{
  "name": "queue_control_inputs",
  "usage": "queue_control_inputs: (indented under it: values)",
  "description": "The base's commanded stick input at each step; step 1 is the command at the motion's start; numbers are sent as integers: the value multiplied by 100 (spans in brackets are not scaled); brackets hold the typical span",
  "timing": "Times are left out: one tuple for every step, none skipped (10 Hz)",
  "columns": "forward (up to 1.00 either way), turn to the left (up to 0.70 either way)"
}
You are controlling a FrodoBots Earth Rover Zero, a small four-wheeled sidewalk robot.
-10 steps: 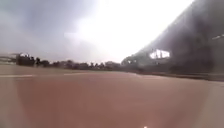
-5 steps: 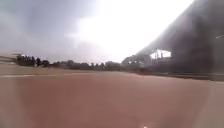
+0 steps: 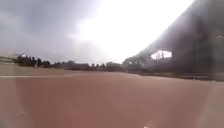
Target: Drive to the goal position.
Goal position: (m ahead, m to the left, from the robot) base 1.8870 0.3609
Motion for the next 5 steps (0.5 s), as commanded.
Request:
queue_control_inputs:
  values:
    - [70,0]
    - [70,0]
    - [70,0]
    - [70,0]
    - [70,0]
